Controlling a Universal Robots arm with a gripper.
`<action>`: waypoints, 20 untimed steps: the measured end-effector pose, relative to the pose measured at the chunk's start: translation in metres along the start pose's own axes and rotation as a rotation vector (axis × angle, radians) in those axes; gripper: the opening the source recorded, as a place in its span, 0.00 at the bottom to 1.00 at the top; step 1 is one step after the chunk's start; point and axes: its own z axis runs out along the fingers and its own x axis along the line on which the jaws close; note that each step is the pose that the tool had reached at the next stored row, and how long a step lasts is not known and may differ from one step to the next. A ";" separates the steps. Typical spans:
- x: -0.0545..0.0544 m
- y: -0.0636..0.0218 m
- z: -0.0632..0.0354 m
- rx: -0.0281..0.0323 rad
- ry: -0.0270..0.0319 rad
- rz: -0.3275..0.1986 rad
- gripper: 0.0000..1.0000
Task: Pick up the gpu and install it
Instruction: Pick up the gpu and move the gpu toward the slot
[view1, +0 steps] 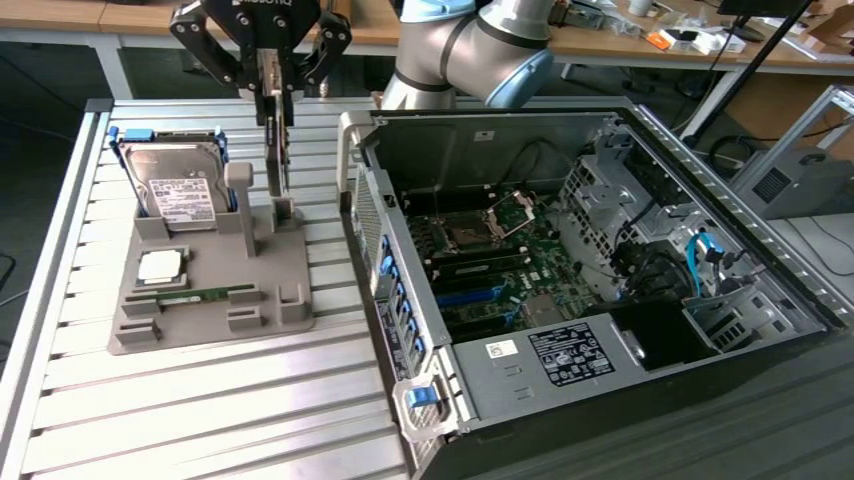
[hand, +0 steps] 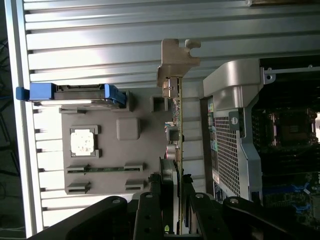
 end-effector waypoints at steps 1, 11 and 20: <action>0.000 0.0000 -0.0003 -0.0001 0.0000 0.000 0.27; 0.000 0.0001 -0.0020 -0.0001 0.0000 0.000 0.27; 0.000 0.0004 -0.0084 0.0000 0.0001 0.000 0.27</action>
